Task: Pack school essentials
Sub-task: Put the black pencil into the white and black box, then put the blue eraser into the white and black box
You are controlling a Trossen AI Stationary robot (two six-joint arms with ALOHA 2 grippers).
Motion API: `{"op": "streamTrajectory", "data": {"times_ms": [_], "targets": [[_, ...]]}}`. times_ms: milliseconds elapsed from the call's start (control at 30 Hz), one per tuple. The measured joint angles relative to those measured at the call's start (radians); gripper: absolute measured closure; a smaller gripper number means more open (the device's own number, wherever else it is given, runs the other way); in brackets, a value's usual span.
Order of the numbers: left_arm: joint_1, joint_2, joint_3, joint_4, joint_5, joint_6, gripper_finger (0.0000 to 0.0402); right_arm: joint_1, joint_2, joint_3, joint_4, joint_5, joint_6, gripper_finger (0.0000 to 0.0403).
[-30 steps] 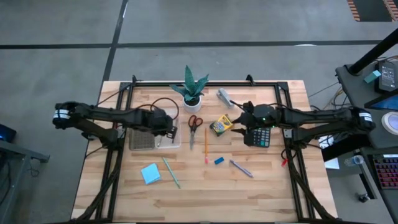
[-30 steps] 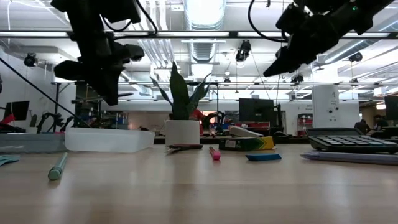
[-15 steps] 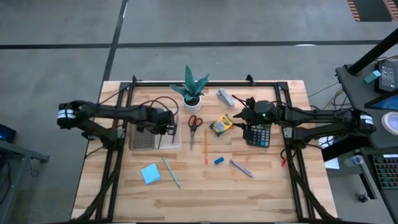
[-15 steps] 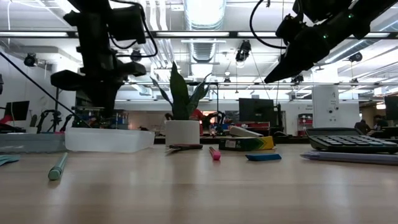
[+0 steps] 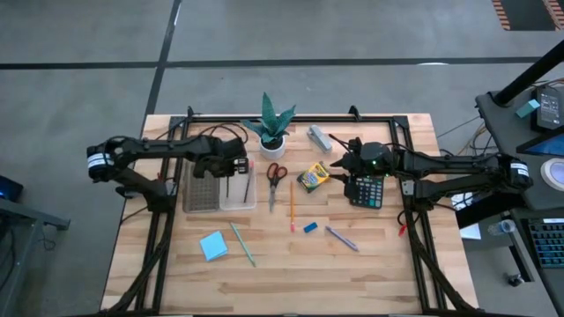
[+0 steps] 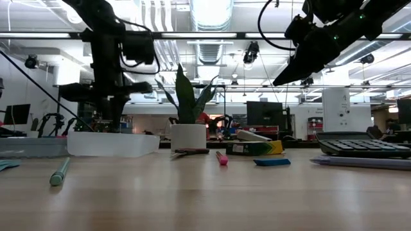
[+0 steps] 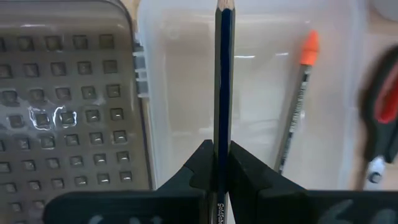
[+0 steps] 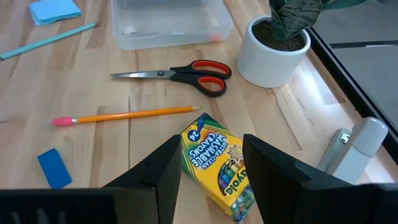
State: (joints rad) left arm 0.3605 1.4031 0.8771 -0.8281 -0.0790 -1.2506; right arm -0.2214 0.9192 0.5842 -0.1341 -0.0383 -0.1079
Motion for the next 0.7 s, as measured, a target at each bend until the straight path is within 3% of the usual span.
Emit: {"op": "streamTrajectory", "data": {"times_ms": [400,700], "targets": [[-0.001,0.105,0.018,0.013,0.024,0.0,0.039,0.0,0.0,0.0,0.002,-0.002,-0.009,0.0243],[-0.001,0.106,0.017,0.012,0.025,0.0,0.0337,0.0,0.0,0.0,0.009,-0.001,-0.008,0.0243]]}}
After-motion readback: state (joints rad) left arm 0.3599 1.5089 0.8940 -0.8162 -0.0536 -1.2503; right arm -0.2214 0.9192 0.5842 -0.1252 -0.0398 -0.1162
